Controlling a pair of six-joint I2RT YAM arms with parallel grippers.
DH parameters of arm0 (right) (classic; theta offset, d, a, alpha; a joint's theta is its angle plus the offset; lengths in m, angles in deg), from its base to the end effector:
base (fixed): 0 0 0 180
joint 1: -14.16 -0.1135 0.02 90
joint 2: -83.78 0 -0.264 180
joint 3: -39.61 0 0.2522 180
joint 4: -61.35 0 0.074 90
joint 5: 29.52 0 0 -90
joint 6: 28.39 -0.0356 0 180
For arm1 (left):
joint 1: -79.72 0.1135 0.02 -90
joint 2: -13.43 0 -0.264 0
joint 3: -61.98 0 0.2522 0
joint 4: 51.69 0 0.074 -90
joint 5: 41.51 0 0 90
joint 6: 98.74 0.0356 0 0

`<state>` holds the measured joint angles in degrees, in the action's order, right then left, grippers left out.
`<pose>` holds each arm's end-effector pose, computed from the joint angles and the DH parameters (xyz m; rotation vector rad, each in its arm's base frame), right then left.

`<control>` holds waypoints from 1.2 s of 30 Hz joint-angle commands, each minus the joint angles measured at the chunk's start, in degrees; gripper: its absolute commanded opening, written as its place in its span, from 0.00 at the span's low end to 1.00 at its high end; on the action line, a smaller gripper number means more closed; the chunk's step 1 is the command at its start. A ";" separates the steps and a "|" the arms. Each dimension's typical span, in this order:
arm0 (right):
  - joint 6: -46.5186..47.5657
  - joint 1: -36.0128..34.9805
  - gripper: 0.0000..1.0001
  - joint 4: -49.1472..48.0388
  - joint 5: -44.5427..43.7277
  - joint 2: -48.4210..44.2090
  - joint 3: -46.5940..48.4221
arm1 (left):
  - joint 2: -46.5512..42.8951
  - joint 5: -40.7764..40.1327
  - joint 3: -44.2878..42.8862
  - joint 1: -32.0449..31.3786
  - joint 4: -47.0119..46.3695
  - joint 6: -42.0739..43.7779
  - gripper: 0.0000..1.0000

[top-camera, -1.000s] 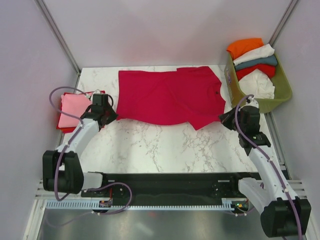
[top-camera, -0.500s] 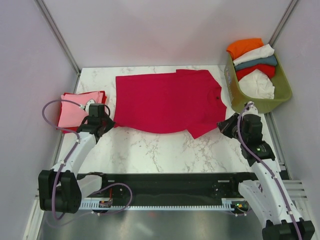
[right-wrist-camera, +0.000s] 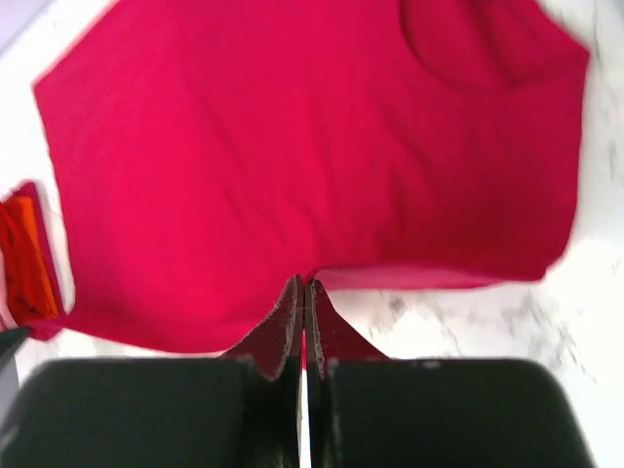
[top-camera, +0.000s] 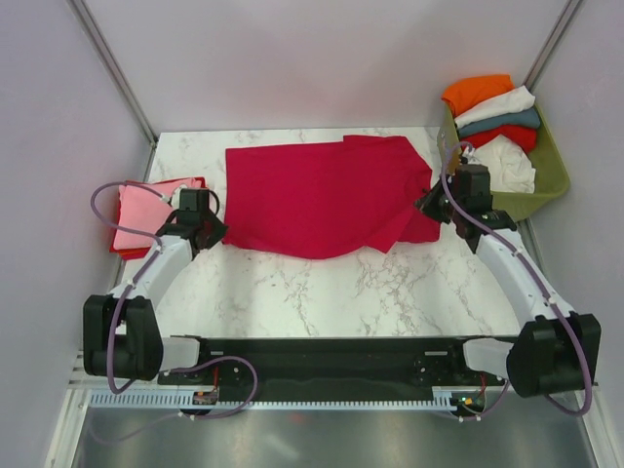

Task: Fold and stack the t-shirts
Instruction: Fold the tshirt

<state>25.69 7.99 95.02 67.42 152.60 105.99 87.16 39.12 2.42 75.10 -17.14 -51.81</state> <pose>0.2629 0.0328 0.2845 0.5101 2.1906 0.5376 0.2622 -0.0154 0.2232 -0.8650 2.2542 -0.1866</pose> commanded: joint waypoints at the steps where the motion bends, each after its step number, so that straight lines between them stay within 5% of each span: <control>1: 1.29 -0.07 0.00 -3.47 -1.66 4.74 7.66 | 2.46 -1.44 -4.20 0.23 -1.55 -2.63 0.02; 17: 3.23 -0.07 0.00 -2.94 -1.84 30.66 30.78 | 13.10 -3.64 -13.26 1.11 -3.30 -6.76 0.02; 36: 3.14 0.37 0.00 -2.23 -2.98 42.28 43.53 | 17.23 -4.08 -14.40 3.04 -7.96 -7.47 0.02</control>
<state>28.45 8.01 93.42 65.13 194.15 145.79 104.03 37.42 -10.33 77.42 -21.60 -57.38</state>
